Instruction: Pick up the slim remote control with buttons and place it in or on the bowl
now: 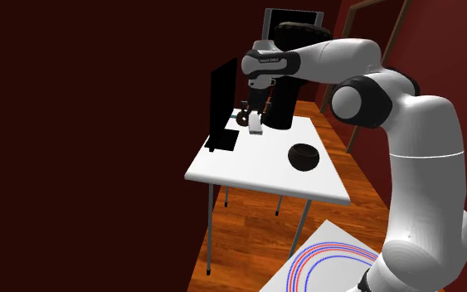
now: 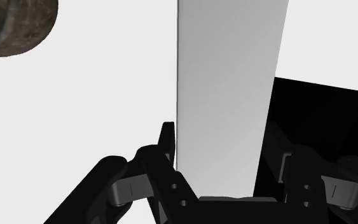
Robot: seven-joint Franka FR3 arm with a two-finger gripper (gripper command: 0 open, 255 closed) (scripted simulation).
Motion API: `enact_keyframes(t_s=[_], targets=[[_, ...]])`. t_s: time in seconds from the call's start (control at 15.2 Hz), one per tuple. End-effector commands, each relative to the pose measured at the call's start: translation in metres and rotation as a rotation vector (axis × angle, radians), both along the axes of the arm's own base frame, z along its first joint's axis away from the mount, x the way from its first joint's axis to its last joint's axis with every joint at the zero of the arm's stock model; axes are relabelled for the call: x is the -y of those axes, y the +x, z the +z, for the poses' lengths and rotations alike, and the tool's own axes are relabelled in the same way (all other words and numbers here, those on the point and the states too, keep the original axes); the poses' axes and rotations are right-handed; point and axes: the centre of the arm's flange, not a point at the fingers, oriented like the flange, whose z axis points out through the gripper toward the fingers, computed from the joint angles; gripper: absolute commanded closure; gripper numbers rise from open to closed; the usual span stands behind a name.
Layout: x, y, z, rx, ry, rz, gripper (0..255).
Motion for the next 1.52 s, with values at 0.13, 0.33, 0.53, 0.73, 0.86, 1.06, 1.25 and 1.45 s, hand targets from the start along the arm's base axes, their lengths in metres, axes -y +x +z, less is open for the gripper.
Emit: enact_keyframes(t_s=[0.13, 0.33, 0.53, 0.73, 0.86, 1.06, 1.25, 1.45], targets=[[0.006, -0.012, 0.014, 0.000, 0.000, 0.000, 255], [0.022, -0.048, 0.015, 0.000, 0.000, 0.000, 255], [0.038, -0.084, 0.016, 0.000, 0.000, 0.000, 255], [0.054, -0.120, 0.017, 0.000, 0.000, 0.000, 255], [0.065, -0.145, 0.018, 0.000, 0.000, 0.000, 255], [0.081, -0.181, 0.018, 0.000, 0.000, 0.000, 255], [0.097, -0.217, 0.019, 0.000, 0.000, 0.000, 255], [0.103, -0.230, 0.009, 0.000, 0.000, 0.000, 255]])
